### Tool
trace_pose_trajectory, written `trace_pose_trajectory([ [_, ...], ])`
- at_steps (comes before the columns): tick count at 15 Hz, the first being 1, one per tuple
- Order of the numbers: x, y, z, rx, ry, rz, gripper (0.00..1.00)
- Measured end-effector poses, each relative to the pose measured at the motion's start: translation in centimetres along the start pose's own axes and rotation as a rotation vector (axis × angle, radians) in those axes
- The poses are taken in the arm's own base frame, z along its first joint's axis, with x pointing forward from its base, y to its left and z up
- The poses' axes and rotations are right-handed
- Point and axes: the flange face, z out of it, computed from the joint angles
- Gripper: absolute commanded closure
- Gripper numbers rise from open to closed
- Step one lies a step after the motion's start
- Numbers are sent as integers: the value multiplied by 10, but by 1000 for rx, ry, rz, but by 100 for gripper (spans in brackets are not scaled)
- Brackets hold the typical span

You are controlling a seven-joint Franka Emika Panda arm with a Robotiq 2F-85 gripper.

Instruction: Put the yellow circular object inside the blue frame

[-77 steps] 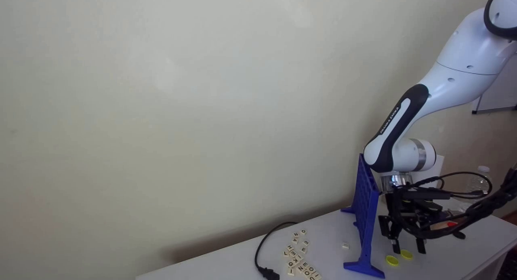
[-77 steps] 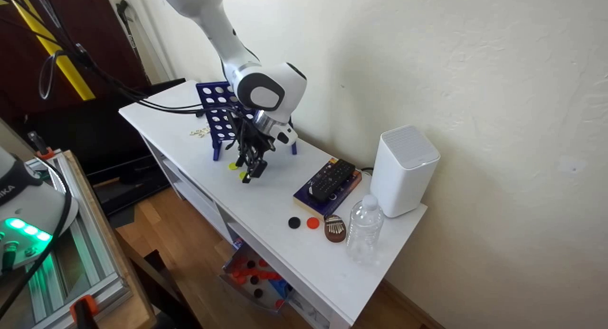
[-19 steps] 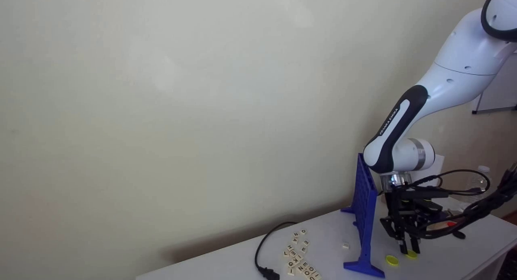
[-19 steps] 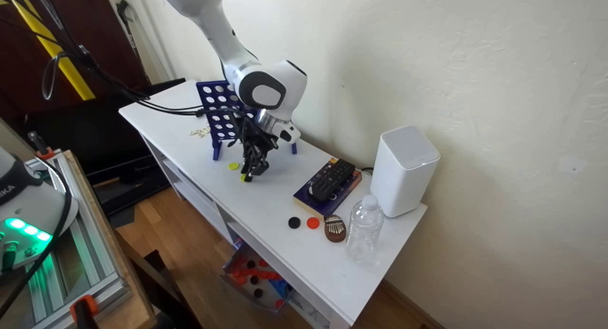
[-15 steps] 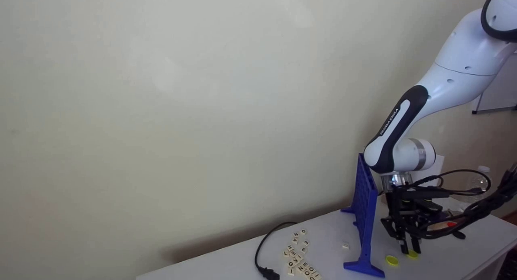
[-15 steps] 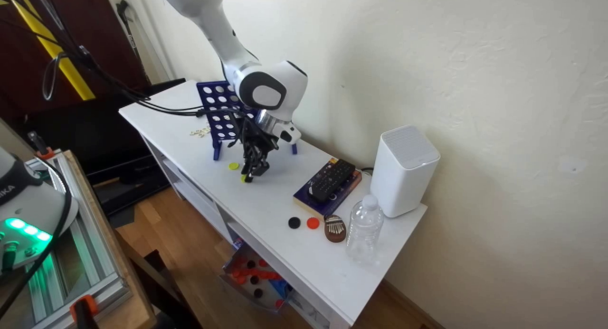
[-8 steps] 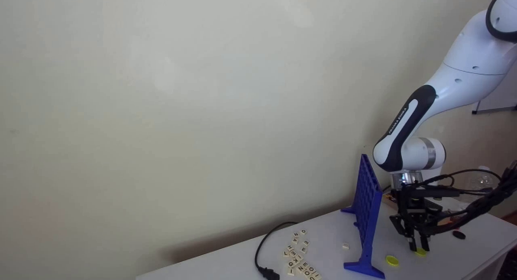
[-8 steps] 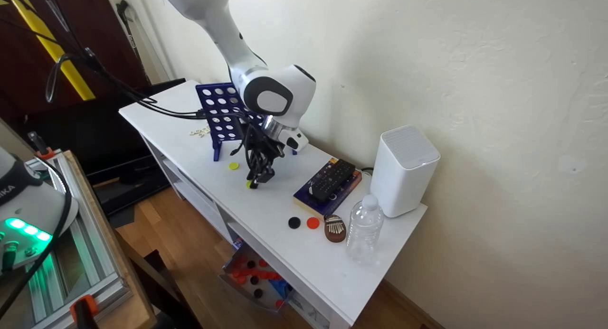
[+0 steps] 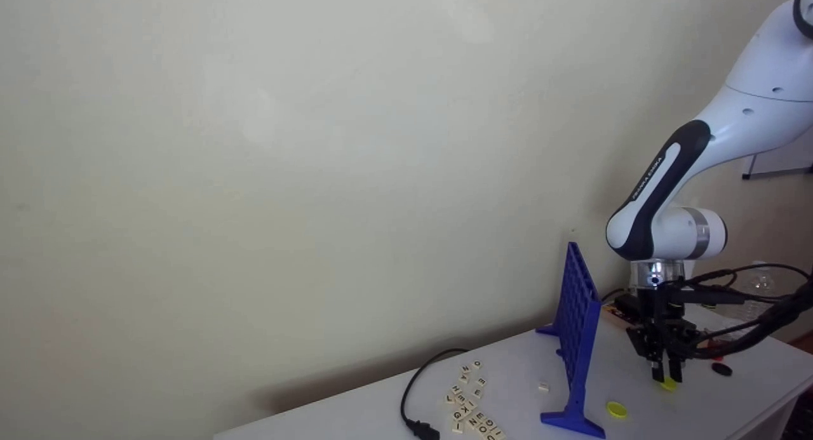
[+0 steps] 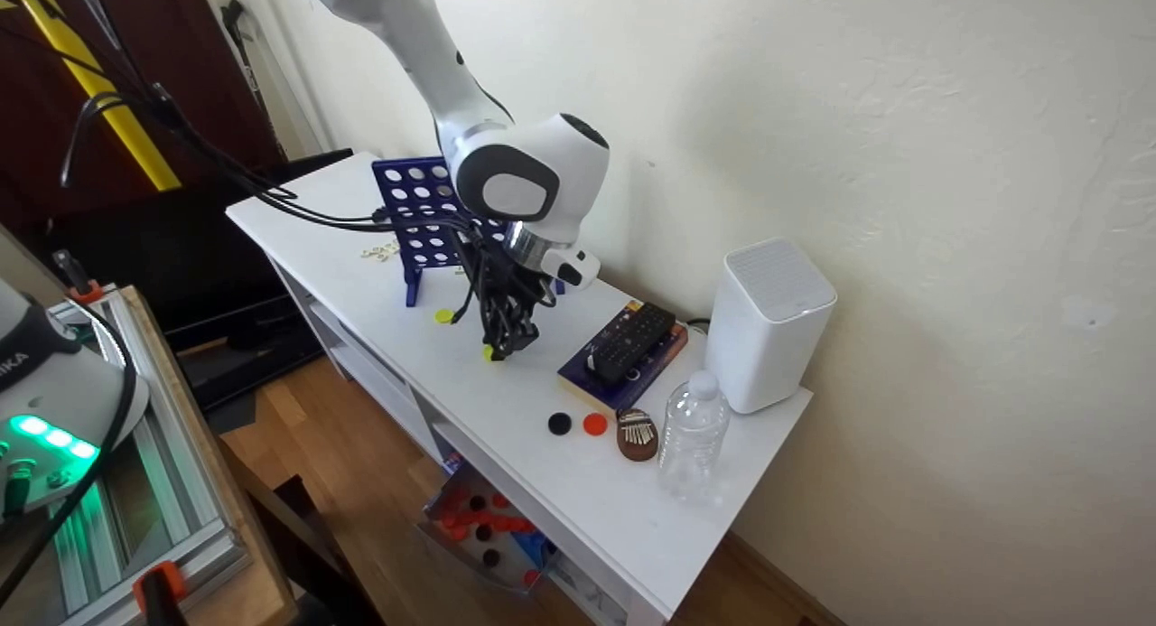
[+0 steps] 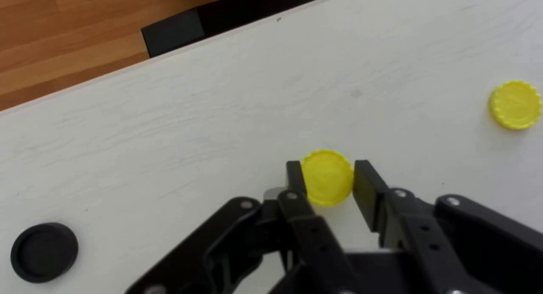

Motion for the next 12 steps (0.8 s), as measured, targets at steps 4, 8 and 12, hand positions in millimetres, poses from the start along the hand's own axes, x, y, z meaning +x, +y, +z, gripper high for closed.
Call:
trace_pose_trajectory([
  [4,-25,-12,-26,-8,106,-133,91],
  [8,-57,-29,-52,-29,197,-288,91],
  [12,-88,-45,-71,-48,271,-454,91],
])
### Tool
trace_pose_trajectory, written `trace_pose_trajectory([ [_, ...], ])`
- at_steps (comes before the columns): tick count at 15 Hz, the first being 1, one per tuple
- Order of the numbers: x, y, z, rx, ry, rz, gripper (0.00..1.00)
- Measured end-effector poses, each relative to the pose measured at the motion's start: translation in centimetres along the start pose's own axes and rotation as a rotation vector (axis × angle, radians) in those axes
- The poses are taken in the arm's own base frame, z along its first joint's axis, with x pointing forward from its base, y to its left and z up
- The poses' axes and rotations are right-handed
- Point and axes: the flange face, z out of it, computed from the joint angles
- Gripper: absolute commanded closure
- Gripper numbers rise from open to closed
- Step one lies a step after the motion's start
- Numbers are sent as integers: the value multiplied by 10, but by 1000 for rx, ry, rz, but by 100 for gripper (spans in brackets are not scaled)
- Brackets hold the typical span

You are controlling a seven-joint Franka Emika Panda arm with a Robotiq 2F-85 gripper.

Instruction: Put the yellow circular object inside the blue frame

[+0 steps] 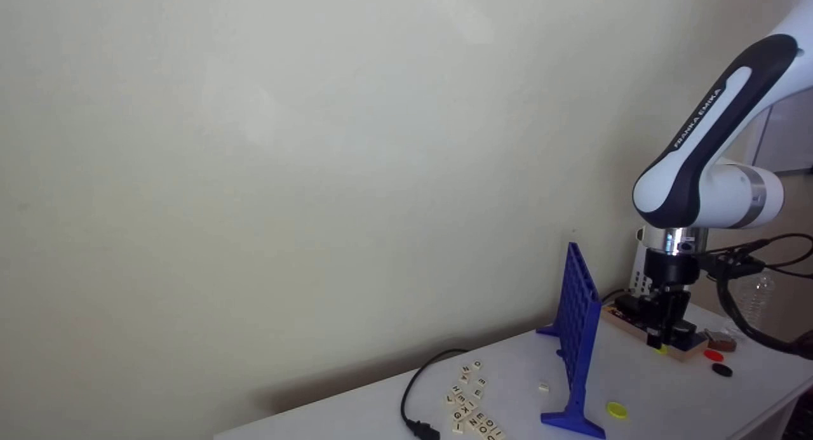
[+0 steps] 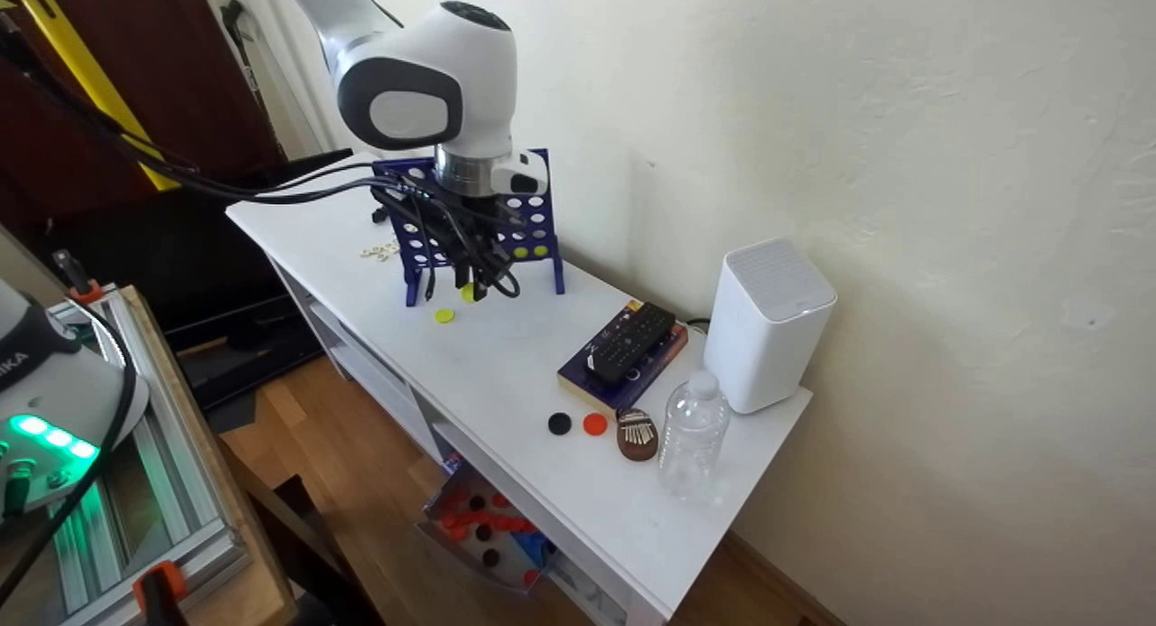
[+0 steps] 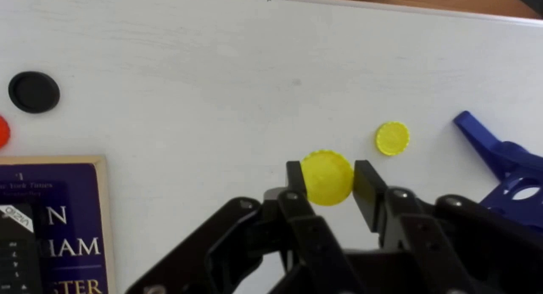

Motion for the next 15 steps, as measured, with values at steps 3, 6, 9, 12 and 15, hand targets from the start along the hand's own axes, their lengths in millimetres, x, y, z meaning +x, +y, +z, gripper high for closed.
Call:
trace_pose_trajectory([
  [3,-13,-13,-17,-4,40,-95,91],
  [6,-27,-16,-36,1,83,-170,91],
  [9,-36,-16,-58,4,138,-258,91],
  [12,-38,-19,-77,0,192,-336,91],
  [15,-35,-24,-93,-8,235,-403,91],
])
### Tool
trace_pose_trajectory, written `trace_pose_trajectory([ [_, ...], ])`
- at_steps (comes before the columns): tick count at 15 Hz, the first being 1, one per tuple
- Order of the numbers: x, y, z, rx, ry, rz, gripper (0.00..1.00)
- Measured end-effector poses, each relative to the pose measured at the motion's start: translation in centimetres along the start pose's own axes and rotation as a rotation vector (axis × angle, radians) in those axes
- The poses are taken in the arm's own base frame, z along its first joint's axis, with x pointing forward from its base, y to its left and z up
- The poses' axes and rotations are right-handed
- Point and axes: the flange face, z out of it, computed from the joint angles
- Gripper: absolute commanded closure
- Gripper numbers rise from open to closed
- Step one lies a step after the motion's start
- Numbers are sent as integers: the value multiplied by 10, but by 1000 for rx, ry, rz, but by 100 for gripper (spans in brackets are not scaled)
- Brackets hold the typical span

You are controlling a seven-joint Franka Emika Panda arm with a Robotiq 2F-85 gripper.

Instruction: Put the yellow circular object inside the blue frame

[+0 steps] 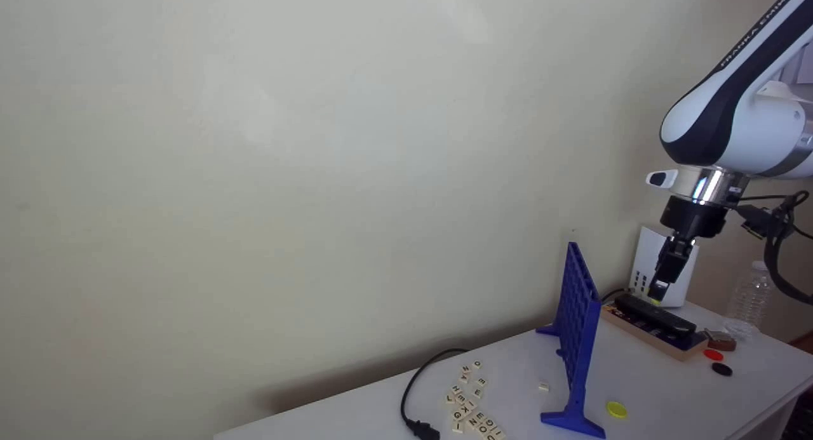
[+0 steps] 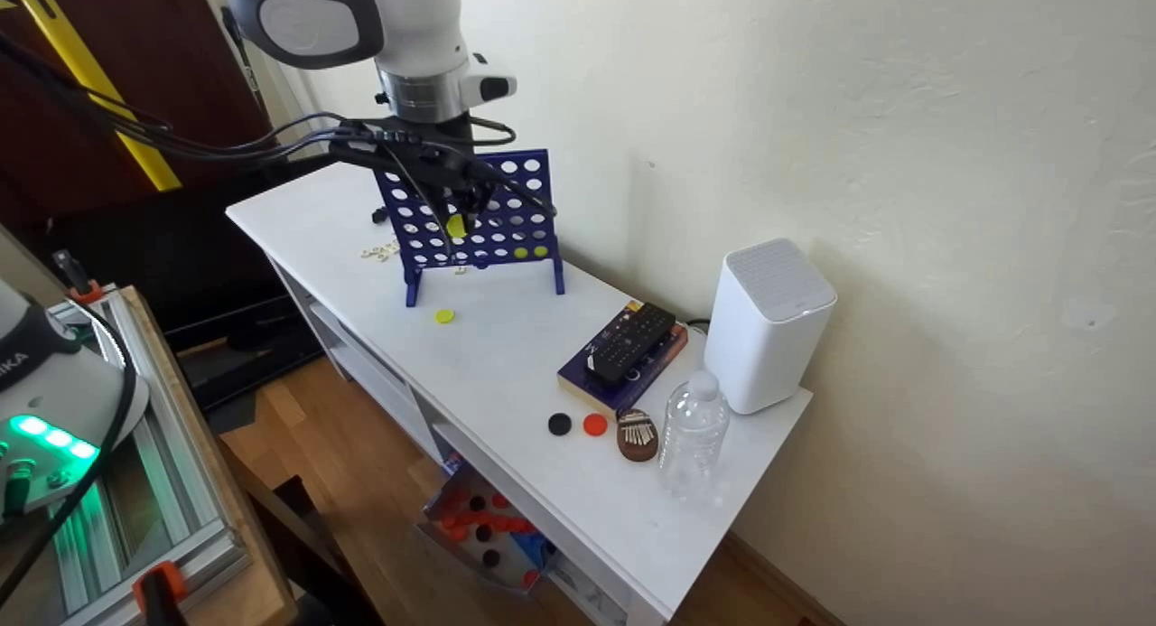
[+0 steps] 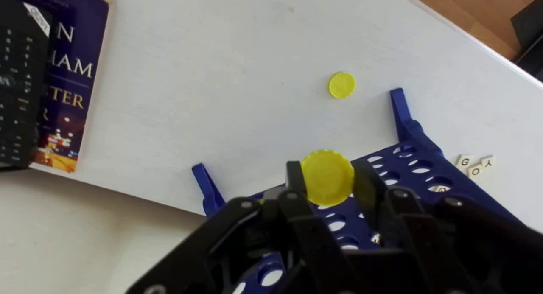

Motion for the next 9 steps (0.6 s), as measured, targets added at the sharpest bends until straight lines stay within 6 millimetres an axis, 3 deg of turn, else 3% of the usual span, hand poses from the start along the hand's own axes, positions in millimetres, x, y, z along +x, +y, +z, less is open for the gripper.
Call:
trace_pose_trajectory([
  [9,24,-13,-24,4,100,-164,91],
])
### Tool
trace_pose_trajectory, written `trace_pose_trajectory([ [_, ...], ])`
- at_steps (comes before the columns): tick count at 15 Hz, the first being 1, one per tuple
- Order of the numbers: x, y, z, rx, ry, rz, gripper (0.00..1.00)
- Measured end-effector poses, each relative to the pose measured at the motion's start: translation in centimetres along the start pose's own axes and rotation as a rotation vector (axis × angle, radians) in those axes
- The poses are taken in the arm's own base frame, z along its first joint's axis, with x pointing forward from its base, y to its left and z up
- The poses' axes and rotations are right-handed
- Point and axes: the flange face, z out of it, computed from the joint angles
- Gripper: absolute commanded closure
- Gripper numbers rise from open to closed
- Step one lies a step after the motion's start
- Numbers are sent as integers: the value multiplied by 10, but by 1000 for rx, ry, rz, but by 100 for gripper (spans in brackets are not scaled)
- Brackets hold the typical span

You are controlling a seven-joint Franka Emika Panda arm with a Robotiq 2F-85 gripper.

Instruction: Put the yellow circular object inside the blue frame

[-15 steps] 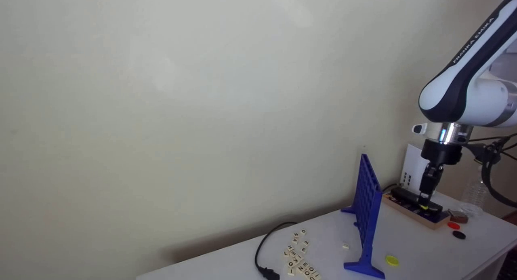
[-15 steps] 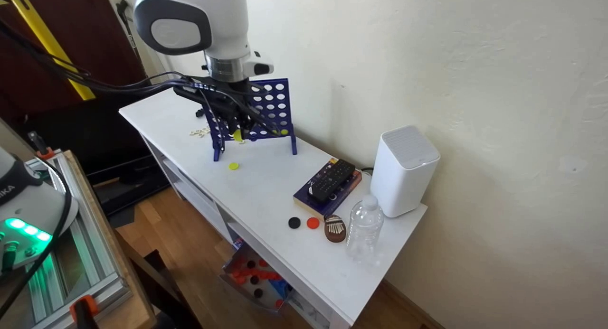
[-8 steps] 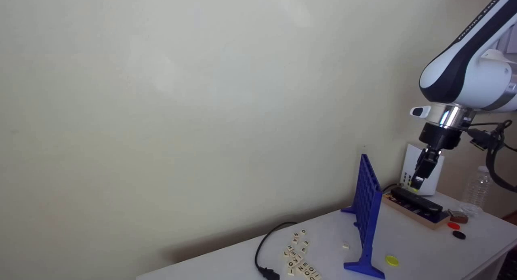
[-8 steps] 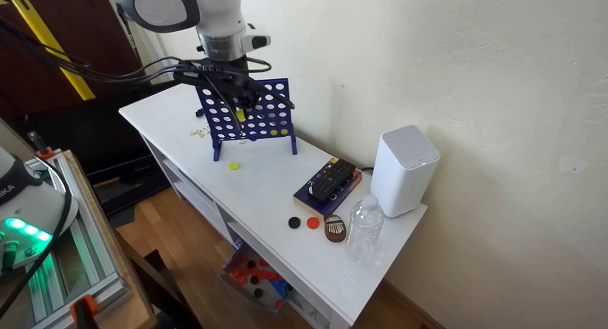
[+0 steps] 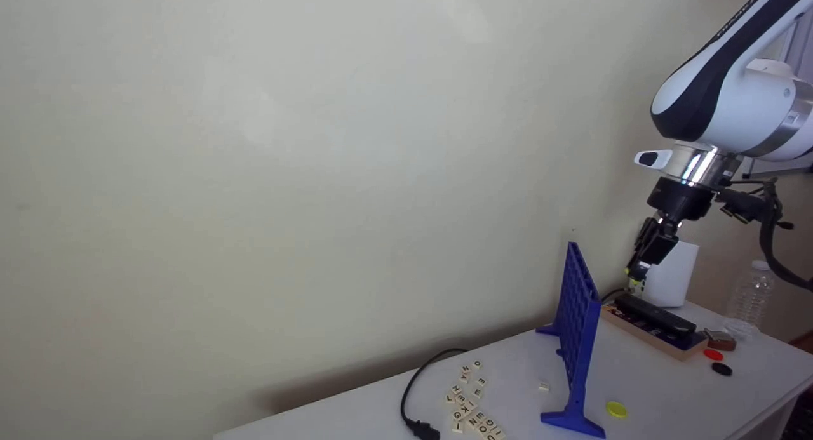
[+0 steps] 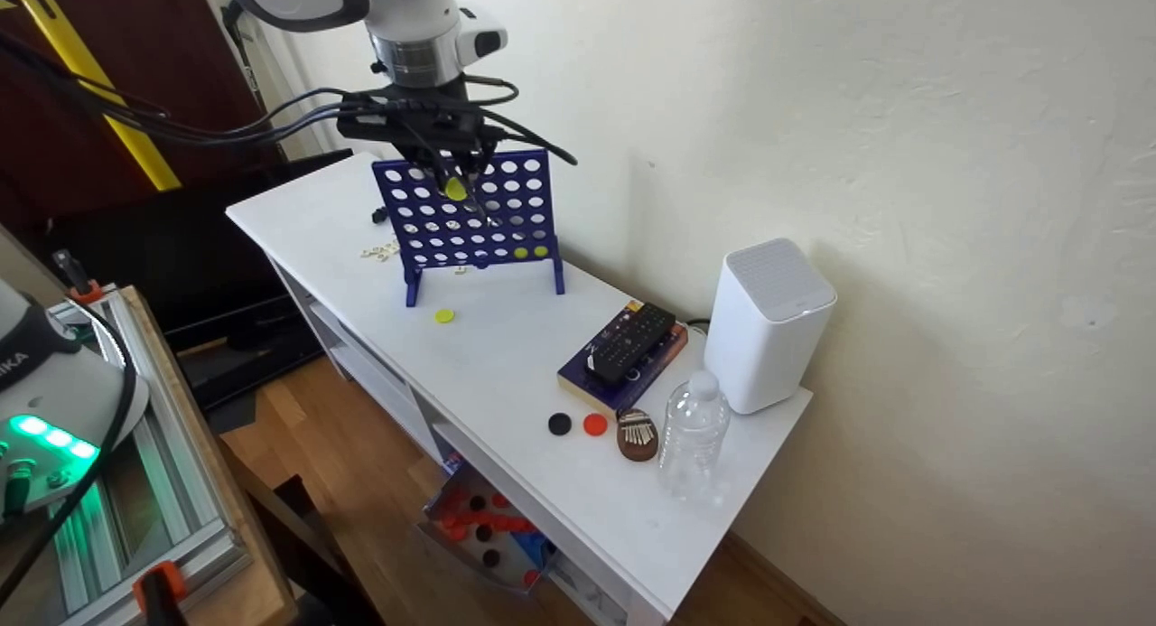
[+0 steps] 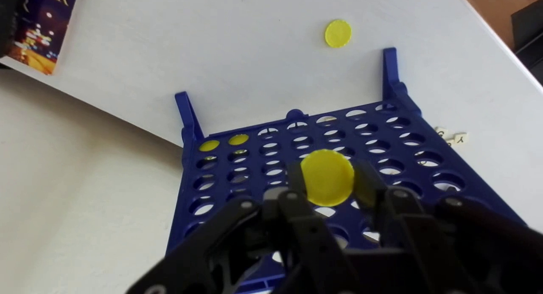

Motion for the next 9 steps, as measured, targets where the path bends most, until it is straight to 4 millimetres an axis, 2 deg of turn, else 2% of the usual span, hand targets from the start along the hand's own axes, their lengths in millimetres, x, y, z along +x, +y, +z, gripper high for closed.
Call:
trace_pose_trajectory([
  [9,12,10,-14,33,87,-79,91],
])
